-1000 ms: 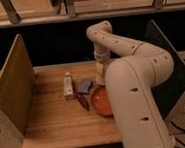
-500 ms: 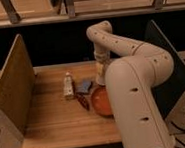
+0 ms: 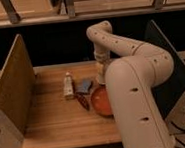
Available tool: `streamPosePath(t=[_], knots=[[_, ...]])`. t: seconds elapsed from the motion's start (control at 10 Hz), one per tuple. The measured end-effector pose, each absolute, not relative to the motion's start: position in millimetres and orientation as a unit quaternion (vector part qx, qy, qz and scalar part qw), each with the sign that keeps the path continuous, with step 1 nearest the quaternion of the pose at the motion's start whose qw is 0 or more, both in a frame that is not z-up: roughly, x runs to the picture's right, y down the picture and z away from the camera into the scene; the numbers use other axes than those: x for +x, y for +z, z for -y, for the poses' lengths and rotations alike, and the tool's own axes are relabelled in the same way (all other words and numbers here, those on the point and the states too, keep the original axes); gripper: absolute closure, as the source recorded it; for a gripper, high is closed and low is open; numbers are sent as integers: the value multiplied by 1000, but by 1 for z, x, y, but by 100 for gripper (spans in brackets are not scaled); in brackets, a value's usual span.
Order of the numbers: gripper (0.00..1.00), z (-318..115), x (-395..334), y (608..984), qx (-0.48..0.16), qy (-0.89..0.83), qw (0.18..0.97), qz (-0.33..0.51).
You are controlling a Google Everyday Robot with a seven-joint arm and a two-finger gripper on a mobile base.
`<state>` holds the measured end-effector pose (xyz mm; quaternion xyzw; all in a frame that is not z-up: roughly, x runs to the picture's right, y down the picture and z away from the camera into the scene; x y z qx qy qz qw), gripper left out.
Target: Place the ceramic cup over the eraser
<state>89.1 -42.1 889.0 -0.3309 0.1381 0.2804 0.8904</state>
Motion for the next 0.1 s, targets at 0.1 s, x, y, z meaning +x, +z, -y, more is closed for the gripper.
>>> streamPosePath(t=[0.1], knots=[[20,42,89,889,-331,280,890,-138]])
